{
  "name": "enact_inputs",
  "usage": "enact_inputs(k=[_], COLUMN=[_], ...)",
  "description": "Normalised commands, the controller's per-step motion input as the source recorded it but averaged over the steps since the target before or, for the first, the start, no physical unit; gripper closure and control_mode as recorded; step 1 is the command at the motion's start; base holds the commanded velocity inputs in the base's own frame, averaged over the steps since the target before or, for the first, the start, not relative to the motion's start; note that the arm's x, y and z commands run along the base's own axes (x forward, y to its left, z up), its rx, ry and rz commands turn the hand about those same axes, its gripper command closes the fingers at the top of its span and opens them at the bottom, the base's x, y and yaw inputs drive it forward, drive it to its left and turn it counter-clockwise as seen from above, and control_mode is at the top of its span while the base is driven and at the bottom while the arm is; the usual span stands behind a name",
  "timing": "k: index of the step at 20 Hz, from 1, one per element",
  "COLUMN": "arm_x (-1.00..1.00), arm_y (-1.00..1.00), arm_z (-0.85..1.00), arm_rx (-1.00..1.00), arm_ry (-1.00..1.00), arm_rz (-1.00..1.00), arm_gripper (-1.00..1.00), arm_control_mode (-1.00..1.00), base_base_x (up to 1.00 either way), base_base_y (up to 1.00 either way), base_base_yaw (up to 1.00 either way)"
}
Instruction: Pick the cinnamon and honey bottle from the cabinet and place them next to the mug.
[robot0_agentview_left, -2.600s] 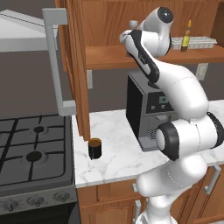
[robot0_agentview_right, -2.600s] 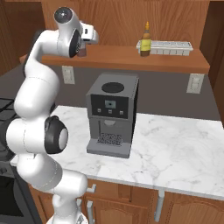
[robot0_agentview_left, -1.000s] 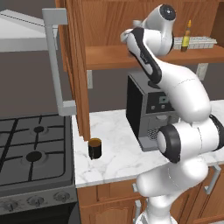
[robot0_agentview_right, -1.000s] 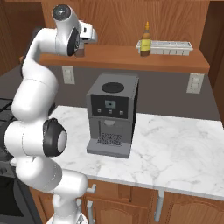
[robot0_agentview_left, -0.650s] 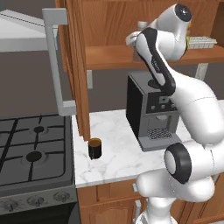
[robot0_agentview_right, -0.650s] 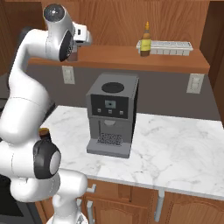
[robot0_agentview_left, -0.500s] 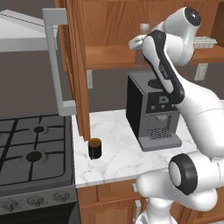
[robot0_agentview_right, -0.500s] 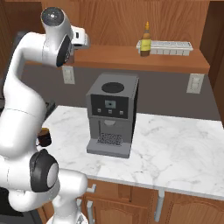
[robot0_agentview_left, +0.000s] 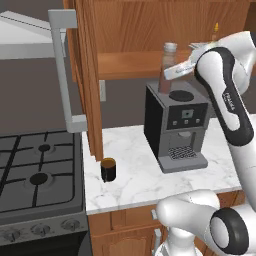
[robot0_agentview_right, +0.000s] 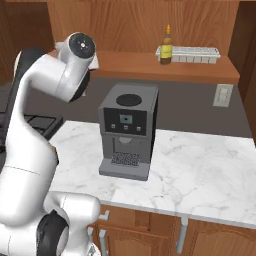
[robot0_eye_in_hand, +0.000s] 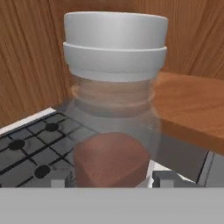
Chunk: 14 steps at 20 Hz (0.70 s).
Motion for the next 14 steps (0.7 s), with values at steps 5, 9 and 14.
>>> enact_inputs(k=[5,9,14], arm_x=[-0.14,-0.03,0.0], arm_y=[0.0,0.0,0.0], arm_z=[-0.18,-0.18,-0.32], arm_rx=[0.0,0.0,0.0], arm_ry=[0.0,0.0,0.0], arm_rz=[0.55,0.52,0.29], arm_gripper=[1.0,1.0,1.0], arm_control_mode=[-1.0,-1.0,-1.0], base_base_x=[0.0,0.0,0.0], base_base_y=[0.0,0.0,0.0], base_base_yaw=[0.0,0.0,0.0])
